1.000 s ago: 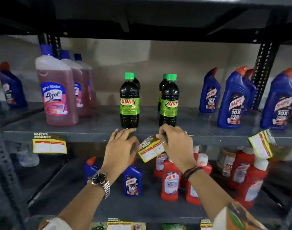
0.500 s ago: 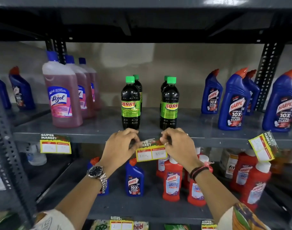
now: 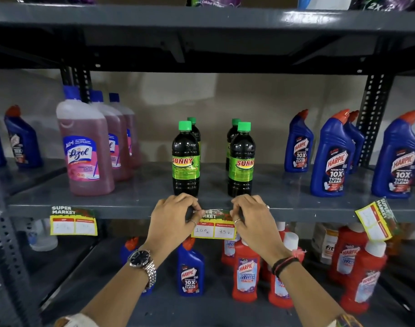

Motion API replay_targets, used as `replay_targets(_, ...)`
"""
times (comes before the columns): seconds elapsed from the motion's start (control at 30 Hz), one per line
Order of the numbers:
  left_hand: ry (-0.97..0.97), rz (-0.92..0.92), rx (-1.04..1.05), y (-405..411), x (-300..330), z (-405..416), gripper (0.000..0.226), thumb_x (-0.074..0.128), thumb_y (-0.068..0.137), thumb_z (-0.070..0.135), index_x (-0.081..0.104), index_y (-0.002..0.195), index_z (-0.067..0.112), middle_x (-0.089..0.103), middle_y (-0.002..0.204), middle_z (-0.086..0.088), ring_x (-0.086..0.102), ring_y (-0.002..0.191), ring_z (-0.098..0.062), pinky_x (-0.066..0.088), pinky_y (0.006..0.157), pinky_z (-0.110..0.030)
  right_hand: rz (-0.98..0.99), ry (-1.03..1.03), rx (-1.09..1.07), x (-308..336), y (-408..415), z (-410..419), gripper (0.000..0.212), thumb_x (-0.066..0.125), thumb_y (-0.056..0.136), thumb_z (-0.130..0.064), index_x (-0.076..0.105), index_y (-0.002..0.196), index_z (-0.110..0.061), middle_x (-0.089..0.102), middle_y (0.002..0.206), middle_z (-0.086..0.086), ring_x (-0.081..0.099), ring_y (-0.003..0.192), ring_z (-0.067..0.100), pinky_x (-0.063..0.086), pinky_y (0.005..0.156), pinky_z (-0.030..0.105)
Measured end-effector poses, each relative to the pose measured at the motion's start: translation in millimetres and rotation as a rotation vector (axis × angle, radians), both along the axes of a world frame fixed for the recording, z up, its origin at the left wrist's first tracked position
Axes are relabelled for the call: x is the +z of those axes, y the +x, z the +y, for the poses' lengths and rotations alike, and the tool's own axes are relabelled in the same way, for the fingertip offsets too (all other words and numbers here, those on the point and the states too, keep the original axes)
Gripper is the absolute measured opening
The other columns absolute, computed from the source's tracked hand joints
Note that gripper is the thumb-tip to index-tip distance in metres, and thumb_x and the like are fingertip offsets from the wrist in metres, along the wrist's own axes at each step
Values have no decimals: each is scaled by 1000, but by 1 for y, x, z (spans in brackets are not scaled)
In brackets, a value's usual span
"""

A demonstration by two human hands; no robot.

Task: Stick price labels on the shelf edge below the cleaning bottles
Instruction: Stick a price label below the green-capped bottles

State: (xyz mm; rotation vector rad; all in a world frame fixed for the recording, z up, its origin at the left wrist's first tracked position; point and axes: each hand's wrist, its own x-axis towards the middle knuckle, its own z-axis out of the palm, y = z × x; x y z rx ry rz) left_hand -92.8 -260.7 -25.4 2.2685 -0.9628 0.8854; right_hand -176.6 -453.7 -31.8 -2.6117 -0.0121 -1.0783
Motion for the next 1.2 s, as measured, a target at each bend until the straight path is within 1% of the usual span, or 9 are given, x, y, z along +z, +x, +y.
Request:
replay_targets(0.2, -78, -28, 45, 5, -6, -8, 26, 64, 76, 55, 60, 71, 29, 68, 94, 16, 60, 83, -8, 42, 75, -30, -80, 33, -48, -3, 5, 6, 10, 60, 84, -20, 51, 86, -22, 60, 88, -5, 46, 85, 12, 47, 71, 33)
replay_targets(0.3, -116, -38, 67, 5, -9, -12, 32, 61, 75, 59, 58, 70, 28, 68, 91, 15, 60, 82, -11, 39, 73, -29, -123, 29, -109, -5, 10, 11, 26, 67, 79, -38, 54, 93, -21, 58, 88, -7, 47, 84, 13, 41, 71, 29)
replay_targets(0.4, -129, -40, 87, 6, -10, -16, 33, 59, 73, 61, 56, 70, 28, 67, 87, 14, 59, 80, -13, 33, 72, -28, -134, 15, -148, -5, 14, 13, 34, 71, 74, -42, 54, 96, -21, 60, 89, -6, 49, 84, 16, 41, 74, 32)
replay_targets(0.63, -131, -47, 97, 5, -13, -20, 32, 64, 72, 54, 47, 78, 28, 60, 78, 12, 51, 71, -13, 29, 69, -29, -140, 87, -108, -4, 14, 10, 28, 73, 71, -31, 54, 90, -24, 62, 83, -9, 48, 82, 14, 41, 72, 33)
replay_targets(0.93, -41, -22, 21, 2, -13, -8, 24, 70, 79, 25, 47, 87, 28, 70, 94, 8, 56, 76, -14, 37, 74, -30, -28, 172, 51, -2, 8, -11, 27, 62, 83, -7, 51, 94, -29, 55, 92, -3, 60, 83, 10, 50, 74, 21)
replay_targets(1.03, -6, 28, 61, -9, -8, -8, 27, 68, 78, 12, 54, 98, 23, 70, 95, 3, 58, 80, -19, 44, 79, -38, -1, 217, 130, 2, -2, -21, 28, 57, 84, -2, 52, 96, -26, 58, 98, 1, 60, 87, 7, 50, 79, 22)
replay_targets(1.1, 32, 36, 108, -22, -5, -14, 33, 67, 77, 10, 55, 106, 20, 68, 91, -1, 61, 82, -23, 47, 83, -42, -26, 216, 106, 5, -15, -40, 19, 61, 86, -15, 53, 100, -27, 58, 99, 1, 58, 85, 7, 47, 73, 17)
replay_targets(1.17, 74, 15, 97, -41, -4, -27, 38, 68, 78, 14, 55, 114, 17, 69, 105, -6, 62, 100, -27, 46, 90, -43, -109, 193, 20, 8, -36, -73, 19, 62, 86, -23, 54, 103, -26, 59, 100, 1, 58, 81, 12, 41, 69, 12)
replay_targets(1.2, 102, 0, 75, -51, -4, -38, 41, 67, 80, 18, 54, 118, 16, 66, 116, -7, 58, 112, -27, 43, 96, -42, -164, 180, -21, 10, -48, -93, 20, 62, 86, -22, 55, 104, -24, 60, 100, 3, 58, 83, 16, 42, 70, 16)
